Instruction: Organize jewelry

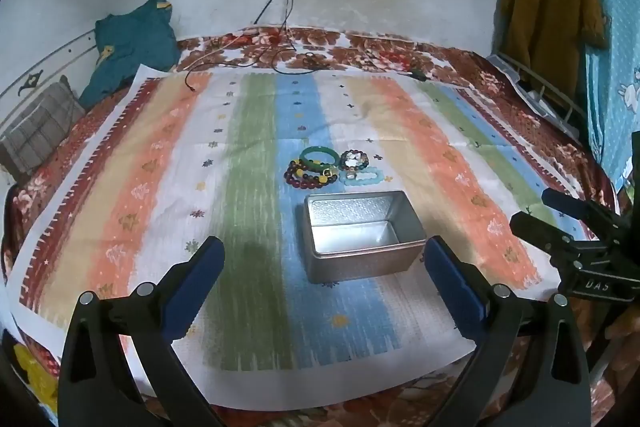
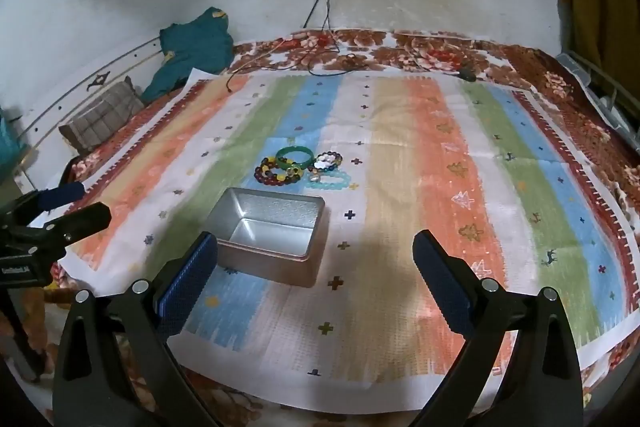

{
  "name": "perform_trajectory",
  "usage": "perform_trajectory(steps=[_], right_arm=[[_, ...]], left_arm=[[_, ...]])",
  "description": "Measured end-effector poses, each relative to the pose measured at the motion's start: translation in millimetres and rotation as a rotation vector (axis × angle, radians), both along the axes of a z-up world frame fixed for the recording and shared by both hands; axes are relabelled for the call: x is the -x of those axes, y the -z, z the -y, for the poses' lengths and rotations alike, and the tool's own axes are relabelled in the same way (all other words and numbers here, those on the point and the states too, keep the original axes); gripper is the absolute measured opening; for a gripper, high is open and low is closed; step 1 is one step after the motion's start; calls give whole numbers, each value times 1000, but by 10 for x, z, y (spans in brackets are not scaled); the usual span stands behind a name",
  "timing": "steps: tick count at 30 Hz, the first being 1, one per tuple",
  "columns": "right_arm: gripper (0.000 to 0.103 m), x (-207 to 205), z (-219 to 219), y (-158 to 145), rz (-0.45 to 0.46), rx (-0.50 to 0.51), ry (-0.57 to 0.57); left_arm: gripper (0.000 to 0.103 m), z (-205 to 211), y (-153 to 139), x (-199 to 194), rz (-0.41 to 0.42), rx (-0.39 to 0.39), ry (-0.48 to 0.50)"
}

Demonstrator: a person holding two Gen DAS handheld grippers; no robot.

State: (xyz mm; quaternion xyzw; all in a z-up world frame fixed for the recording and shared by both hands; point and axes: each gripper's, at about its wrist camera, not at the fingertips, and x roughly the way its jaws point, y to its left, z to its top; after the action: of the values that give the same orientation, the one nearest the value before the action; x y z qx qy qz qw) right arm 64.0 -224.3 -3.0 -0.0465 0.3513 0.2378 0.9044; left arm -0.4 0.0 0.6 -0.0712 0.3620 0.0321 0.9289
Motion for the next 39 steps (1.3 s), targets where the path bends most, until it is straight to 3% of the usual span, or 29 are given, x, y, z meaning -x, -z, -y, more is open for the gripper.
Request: perform_trajectory(steps=[8,14,39], right_arm=[[99,8,-32,30,22,43,-4],[99,-44,-47,40,3,40,6],[99,-73,-75,119,-26,51,3]], left_arm=[[98,13,-20,22,8,-51,14],[98,-26,-22,11,-8,-55,-26],[97,-34,21,-1,-22,-63,-35]])
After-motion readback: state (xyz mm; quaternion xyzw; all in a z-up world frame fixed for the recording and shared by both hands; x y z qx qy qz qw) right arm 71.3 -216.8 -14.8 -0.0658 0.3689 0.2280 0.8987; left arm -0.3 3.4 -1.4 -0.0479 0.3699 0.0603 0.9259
